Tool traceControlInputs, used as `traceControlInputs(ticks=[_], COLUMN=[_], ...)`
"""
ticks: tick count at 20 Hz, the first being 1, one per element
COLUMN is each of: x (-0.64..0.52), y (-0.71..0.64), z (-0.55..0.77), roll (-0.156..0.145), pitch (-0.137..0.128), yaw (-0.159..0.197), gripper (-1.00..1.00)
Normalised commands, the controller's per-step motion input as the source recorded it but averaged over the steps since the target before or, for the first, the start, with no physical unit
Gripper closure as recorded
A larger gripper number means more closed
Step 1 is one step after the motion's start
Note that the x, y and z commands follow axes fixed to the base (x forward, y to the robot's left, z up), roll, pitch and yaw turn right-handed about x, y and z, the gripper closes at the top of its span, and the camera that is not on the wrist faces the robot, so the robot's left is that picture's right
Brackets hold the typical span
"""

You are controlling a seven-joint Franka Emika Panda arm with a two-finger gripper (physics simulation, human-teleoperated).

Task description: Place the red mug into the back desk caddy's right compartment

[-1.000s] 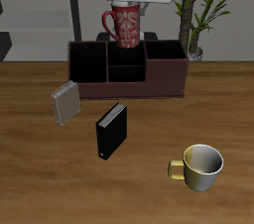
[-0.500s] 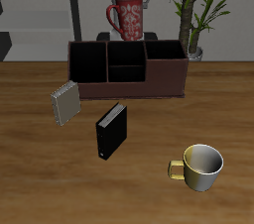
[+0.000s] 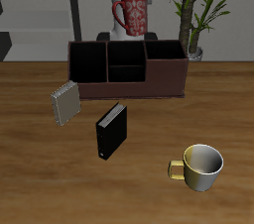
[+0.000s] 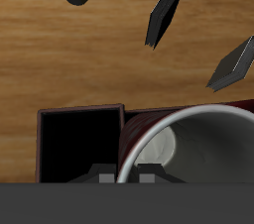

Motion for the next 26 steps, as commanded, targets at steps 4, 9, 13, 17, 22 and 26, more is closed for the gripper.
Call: traceControlInputs(ticks=[4,9,13,17,22,26], x=[-0.11,-0.06,-0.11,-0.03,0.06,0.08], y=[0.18,0.23,0.29,0.09,0.23,0.13], z=[-0.1,-0.17,-0.03,-0.04,-0.15,-0.2], roll=[0.014,0.02,0.037,0.006,0.036,0.008], pitch=[0.005,0.021,-0.022,0.009,0.032,0.044], yaw=[0.004,0.011,0.053,-0.003,0.018,0.02], gripper=[1.0,1.0,1.0,1.0,1.0,1.0])
